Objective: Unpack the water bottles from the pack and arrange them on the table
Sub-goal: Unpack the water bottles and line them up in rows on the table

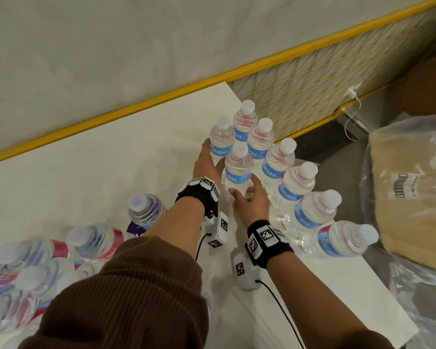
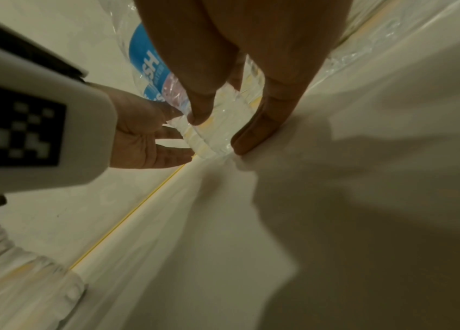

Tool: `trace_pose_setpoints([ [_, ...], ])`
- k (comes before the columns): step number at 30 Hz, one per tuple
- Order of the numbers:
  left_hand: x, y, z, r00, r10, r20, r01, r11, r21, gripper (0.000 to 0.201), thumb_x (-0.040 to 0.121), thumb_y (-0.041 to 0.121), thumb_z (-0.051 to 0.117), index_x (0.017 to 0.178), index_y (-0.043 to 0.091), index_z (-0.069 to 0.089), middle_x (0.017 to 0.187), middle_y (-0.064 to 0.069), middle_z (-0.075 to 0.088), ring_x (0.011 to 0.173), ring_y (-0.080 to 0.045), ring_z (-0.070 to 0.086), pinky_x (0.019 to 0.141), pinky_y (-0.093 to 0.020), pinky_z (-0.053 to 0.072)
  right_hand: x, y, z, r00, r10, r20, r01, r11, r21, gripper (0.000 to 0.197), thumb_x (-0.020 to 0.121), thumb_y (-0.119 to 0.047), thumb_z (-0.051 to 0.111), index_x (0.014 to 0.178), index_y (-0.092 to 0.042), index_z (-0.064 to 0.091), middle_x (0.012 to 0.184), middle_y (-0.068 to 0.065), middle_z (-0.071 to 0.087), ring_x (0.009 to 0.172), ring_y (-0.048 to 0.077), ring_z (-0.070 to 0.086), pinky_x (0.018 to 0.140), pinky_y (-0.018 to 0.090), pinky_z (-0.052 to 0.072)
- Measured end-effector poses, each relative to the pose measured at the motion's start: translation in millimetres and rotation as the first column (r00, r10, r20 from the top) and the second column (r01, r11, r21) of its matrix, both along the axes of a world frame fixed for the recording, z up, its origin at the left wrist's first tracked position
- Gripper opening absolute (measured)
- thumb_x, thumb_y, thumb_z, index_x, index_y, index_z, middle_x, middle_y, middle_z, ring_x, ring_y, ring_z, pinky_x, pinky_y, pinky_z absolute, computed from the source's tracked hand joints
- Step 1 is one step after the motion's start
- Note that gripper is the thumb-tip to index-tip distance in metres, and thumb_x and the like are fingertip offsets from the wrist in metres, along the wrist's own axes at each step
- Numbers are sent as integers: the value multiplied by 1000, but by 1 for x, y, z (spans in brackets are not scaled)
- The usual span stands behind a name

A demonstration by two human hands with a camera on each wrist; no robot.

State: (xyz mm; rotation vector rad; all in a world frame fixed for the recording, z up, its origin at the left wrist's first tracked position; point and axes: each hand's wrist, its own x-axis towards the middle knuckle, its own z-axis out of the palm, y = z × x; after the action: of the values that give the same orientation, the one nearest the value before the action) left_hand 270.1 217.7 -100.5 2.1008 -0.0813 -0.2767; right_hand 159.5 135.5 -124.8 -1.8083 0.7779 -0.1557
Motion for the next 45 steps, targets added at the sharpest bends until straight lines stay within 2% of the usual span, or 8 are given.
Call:
trace_pose_setpoints([
  [5,0,1,-1,1000,11,-20,-12,999,-41,70,90,24,60,147,19,20,145,-4,43,131,-26,44,108,-41,38,3,4,1,1000,-26,15,25,1000,18,64,82,-32,69,138,-26,39,121,9,52,105,20,56,82,25,42],
  [9,-2,2,-3,998,58,-14,-59,997,-45,55,90,21,59,137,14,32,132,-7,51,118,-27,53,97,-36,43,6,9,-1,997,-66,36,63,994,84,58,82,-30,69,133,-29,40,115,3,52,85,16,59,85,42,54],
  [12,1,3,-3,999,46,-24,-47,998,-39,56,91,21,58,140,16,31,138,-6,49,123,-28,51,102,-39,42,8,14,-1,997,-56,52,51,995,88,56,83,-33,66,132,-34,40,124,3,52,104,26,60,88,45,53],
  [16,6,5,-1,997,63,-46,-64,998,-14,58,92,22,56,144,19,29,143,-4,47,127,-27,49,106,-38,40,12,18,4,998,-39,55,35,998,60,58,86,-37,58,138,-37,31,138,6,46,113,32,57,95,49,48],
  [19,7,6,0,993,99,-70,-100,995,-11,61,91,26,58,145,21,28,143,-4,46,126,-27,50,106,-39,41,15,18,3,998,-44,34,42,998,52,60,89,-30,59,143,-26,32,140,9,45,125,27,47,105,44,41],
  [22,6,7,3,994,83,-72,-86,996,-36,66,91,28,59,146,26,24,144,-1,45,126,-26,50,105,-40,41,16,17,5,996,-76,47,74,996,46,63,86,-27,65,141,-22,36,135,10,48,127,23,44,107,36,38],
  [36,5,5,10,995,0,-95,-4,999,-45,57,96,19,49,146,27,23,144,0,45,125,-25,53,107,-39,40,23,20,2,985,-164,62,160,984,75,59,89,-21,62,142,-19,35,139,11,44,128,23,42,107,34,36],
  [45,3,5,16,993,14,-113,-17,999,-30,57,95,25,51,145,28,24,144,1,46,127,-24,51,106,-36,39,27,22,-3,988,-148,52,148,989,15,60,94,-19,52,147,-18,25,148,10,34,135,24,35,111,34,31],
])
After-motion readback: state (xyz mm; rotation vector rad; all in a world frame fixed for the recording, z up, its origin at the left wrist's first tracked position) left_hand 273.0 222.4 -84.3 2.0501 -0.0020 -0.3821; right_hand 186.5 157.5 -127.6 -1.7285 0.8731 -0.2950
